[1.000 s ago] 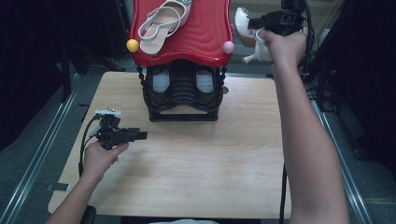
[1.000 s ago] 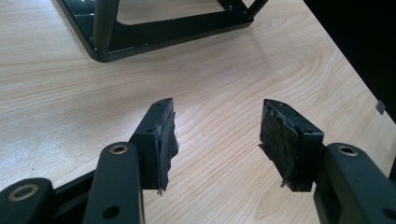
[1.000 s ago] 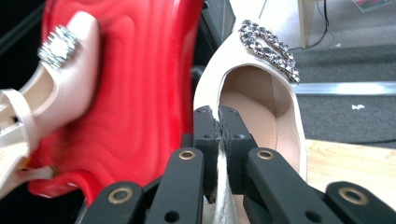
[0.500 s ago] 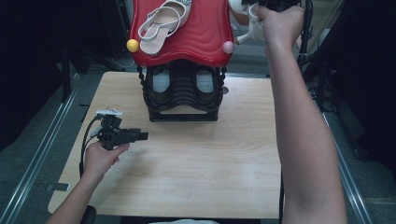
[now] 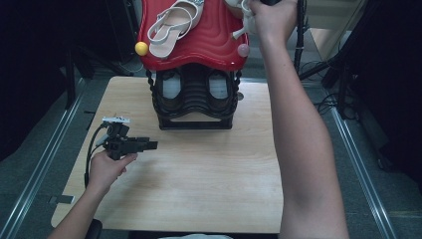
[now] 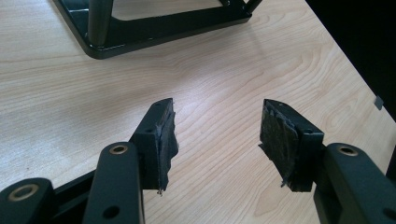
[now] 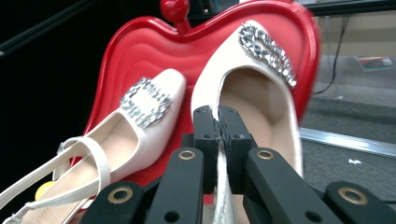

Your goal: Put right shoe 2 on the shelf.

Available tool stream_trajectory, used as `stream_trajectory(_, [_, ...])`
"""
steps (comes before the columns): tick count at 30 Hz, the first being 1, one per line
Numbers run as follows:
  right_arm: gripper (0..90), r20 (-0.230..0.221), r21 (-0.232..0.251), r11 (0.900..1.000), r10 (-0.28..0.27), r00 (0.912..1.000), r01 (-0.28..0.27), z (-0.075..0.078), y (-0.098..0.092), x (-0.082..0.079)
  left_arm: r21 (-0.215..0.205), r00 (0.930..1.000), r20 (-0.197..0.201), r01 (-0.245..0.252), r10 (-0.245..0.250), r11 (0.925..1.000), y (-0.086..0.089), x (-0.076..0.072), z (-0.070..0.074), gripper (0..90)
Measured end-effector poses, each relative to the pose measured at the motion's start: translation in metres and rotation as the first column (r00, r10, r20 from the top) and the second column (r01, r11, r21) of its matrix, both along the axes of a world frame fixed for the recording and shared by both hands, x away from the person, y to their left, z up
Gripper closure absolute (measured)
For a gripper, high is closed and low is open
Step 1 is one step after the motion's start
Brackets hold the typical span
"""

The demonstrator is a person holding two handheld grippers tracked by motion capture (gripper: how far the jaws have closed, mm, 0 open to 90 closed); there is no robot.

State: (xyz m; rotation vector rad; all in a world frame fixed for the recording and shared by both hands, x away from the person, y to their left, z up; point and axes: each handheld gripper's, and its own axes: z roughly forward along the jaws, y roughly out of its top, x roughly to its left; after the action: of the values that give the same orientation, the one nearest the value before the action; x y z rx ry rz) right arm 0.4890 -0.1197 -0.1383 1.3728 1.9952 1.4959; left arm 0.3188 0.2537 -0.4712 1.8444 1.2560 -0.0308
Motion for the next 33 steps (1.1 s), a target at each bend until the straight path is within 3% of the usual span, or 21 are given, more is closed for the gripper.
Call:
stream_trajectory(4, [88.6, 0.025, -0.036, 0.999, 0.018, 0.9995, -0.017, -0.006, 0.012, -0.002, -0.003, 1.0000, -0.002, -0.003, 0.003, 1.0000, -0.001, 0.000, 0.000, 45.2])
stream_trajectory(11, [88.6, 0.015, -0.046, 0.998, 0.047, 0.9988, -0.046, -0.022, 0.025, -0.003, -0.002, 1.0000, -0.006, 0.004, -0.004, 1.0000, -0.002, 0.000, -0.001, 45.3])
stream_trajectory(19, [88.3, -0.001, -0.016, 0.999, 0.049, 0.9988, -0.049, -0.034, 0.032, -0.002, -0.001, 1.0000, -0.004, 0.001, -0.001, 1.0000, -0.002, 0.000, -0.001, 45.3])
stream_trajectory(24, [87.5, -0.012, -0.041, 0.998, 0.043, 0.9990, -0.044, -0.038, 0.039, -0.002, 0.000, 1.0000, -0.004, 0.001, -0.001, 1.0000, -0.002, 0.000, -0.001, 45.3])
stream_trajectory(28, [85.5, -0.003, -0.014, 0.999, 0.050, 0.9988, -0.050, -0.037, 0.040, -0.003, -0.001, 1.0000, -0.009, 0.003, -0.003, 1.0000, -0.002, 0.001, -0.001, 45.3])
stream_trajectory(33, [76.9, 0.029, 0.005, 0.999, 0.048, 0.9985, -0.048, -0.036, 0.038, -0.004, 0.000, 1.0000, -0.007, 0.002, -0.002, 1.0000, -0.001, 0.001, -0.001, 45.3])
